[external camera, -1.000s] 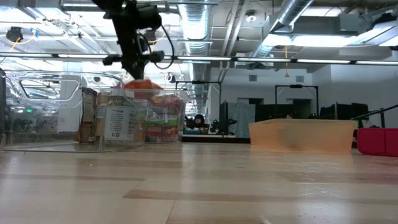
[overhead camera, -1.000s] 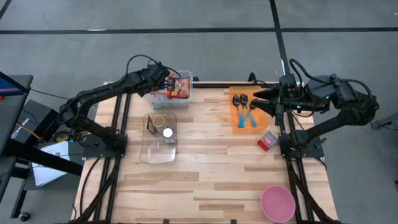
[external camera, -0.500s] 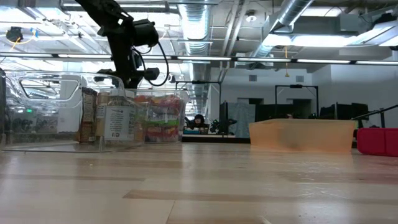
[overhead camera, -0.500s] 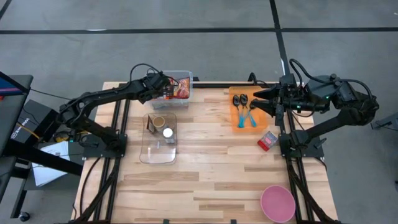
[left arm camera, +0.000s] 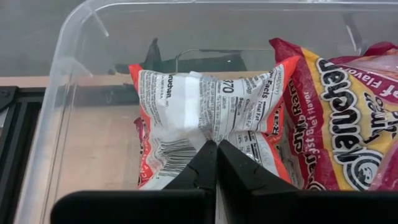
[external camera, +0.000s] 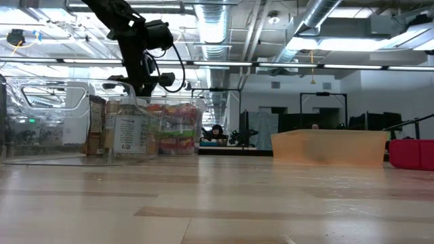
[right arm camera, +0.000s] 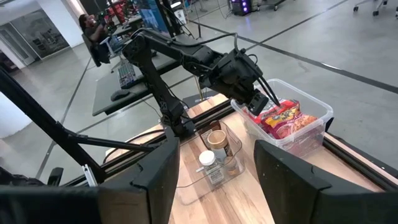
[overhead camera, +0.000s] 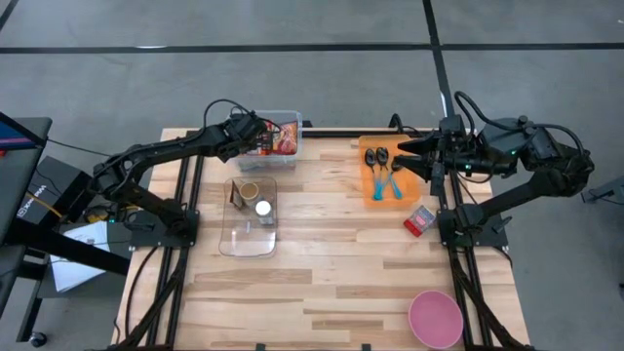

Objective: Pick & Place Food Item
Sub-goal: Put the orange noodle pack into the transparent container, then adjust the red noodle pack into the transparent container

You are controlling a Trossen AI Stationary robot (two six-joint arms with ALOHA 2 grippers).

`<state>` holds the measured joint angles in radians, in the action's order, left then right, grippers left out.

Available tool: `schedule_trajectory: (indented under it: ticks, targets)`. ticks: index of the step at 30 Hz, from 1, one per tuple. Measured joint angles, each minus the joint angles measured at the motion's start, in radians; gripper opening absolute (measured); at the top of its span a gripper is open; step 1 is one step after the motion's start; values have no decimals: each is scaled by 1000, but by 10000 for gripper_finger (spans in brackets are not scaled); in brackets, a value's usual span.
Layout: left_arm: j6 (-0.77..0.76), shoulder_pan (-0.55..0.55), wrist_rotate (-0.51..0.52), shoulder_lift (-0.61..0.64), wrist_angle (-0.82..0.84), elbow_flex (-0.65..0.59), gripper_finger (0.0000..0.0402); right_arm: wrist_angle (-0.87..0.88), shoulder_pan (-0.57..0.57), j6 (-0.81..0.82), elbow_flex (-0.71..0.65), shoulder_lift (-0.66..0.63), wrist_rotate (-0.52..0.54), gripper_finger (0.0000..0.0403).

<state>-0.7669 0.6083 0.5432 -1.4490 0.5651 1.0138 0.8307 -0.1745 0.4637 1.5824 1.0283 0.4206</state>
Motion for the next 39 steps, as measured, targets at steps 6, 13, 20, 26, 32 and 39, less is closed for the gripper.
schedule_trajectory:
  ticks: [6,13,20,26,32,39]
  targets:
    - [-8,0,14,0,-12,0,26,0,0,0,0,0,0,200]
    - [-9,-3,43,1,-38,0,83,0,0,0,0,0,0,200]
    - [42,-23,43,18,-145,0,132,0,0,0,0,0,0,200]
    - [168,-71,41,75,-305,0,142,0,0,0,0,0,0,200]
    - [460,-113,-200,103,-554,0,117,0,0,0,0,0,0,200]
    - [503,-132,-192,56,-473,71,18,0,8,1,0,0,0,200]
